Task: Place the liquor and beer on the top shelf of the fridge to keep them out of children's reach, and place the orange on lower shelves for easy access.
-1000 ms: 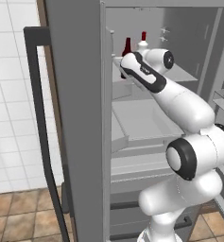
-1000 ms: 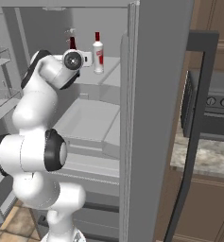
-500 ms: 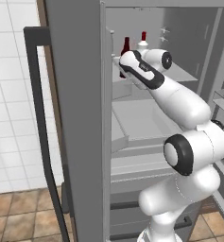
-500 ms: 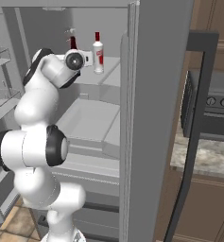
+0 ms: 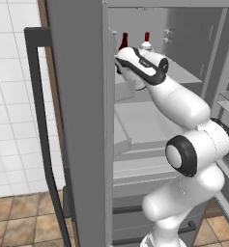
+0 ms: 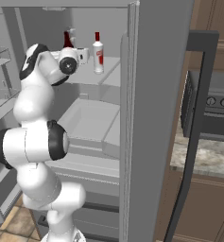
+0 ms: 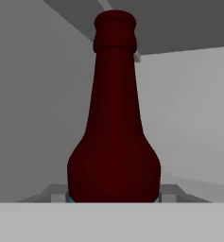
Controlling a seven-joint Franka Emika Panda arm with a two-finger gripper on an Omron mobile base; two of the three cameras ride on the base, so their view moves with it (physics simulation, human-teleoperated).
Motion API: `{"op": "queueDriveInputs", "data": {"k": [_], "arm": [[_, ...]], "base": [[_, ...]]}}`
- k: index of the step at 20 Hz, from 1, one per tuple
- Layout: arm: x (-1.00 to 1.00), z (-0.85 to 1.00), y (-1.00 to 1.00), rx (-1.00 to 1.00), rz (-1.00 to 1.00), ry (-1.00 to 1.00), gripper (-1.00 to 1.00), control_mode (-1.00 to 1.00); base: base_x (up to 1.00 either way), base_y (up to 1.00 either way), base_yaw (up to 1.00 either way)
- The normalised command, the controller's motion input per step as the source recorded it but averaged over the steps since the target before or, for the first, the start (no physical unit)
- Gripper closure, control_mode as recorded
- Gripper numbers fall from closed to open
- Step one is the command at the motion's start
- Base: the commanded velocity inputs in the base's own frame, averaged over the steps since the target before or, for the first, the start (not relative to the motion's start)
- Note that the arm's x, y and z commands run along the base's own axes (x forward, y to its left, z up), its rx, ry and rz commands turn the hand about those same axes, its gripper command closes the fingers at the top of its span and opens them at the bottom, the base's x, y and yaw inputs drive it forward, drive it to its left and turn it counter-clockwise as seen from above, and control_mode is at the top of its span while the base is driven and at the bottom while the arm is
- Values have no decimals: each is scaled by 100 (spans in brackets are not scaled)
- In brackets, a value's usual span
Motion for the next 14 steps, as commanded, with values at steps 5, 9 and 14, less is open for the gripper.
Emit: {"op": "queueDriveInputs", "data": {"k": [5,9,14], "arm": [[22,0,6,0,0,-12,100,-100],[25,-3,0,0,0,-4,100,-100],[19,-8,0,0,0,0,-100,-100]], "base": [[0,0,0],[0,0,0],[0,0,0]]}}
